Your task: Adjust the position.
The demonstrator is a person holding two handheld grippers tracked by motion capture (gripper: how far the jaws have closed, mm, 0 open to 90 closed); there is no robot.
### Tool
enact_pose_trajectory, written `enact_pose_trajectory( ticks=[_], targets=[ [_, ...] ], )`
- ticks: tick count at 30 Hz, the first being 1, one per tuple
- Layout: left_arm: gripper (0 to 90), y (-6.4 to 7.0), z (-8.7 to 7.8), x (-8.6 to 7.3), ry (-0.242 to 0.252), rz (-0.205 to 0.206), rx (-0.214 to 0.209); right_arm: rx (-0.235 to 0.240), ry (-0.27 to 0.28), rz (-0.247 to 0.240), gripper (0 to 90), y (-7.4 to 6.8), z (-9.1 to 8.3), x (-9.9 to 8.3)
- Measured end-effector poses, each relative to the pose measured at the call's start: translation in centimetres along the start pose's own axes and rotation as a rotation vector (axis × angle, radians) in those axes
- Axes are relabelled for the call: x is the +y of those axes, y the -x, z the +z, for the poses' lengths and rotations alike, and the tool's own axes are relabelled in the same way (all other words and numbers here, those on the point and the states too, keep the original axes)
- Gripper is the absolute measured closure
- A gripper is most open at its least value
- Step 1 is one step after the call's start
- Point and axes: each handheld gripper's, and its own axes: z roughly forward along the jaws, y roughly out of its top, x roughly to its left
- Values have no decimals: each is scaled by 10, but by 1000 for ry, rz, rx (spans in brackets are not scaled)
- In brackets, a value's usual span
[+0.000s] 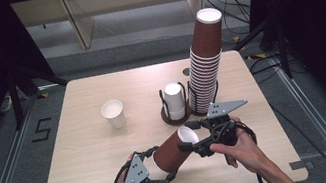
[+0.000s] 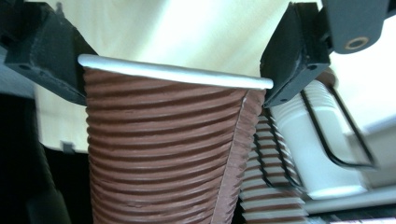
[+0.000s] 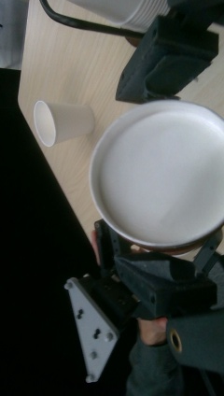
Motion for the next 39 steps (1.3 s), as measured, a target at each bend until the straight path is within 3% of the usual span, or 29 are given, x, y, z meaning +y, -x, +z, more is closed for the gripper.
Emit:
enact_pose_trajectory(
  ticks=[2,3,8,13,19,22,27,29,33,36,37,39],
  targets=[
    [136,-2,-1,0,-36,11,-26,19,-55,-55,155,-1,-4,3],
    [136,-2,-2,0,-44,25,-26,5,-90,-101,155,-1,-6,4],
    [136,-1,-2,2,-124,96,-64,-10,-200,-237,156,0,-8,3],
    [136,3,-1,4,-154,139,-95,50,-293,-275,156,-3,-4,-2],
    [131,5,-1,4,-163,159,-113,103,-342,-272,215,-3,8,-8],
    [108,3,-2,2,-140,159,-107,103,-338,-278,226,-2,10,-9],
    [59,1,-3,-2,-2,80,-89,129,-287,-260,239,0,4,-5],
    [55,0,-7,-1,46,79,-85,150,-249,-242,239,2,0,-4],
    [48,0,-10,3,131,39,-91,180,-184,-227,240,4,-7,-2],
    [44,0,-12,4,145,56,-97,213,-167,-213,240,4,-7,-2],
    [43,0,-12,5,158,45,-104,212,-156,-215,240,4,-6,-2],
    [43,1,-13,5,159,49,-106,225,-169,-218,240,4,-5,-3]
  ],
)
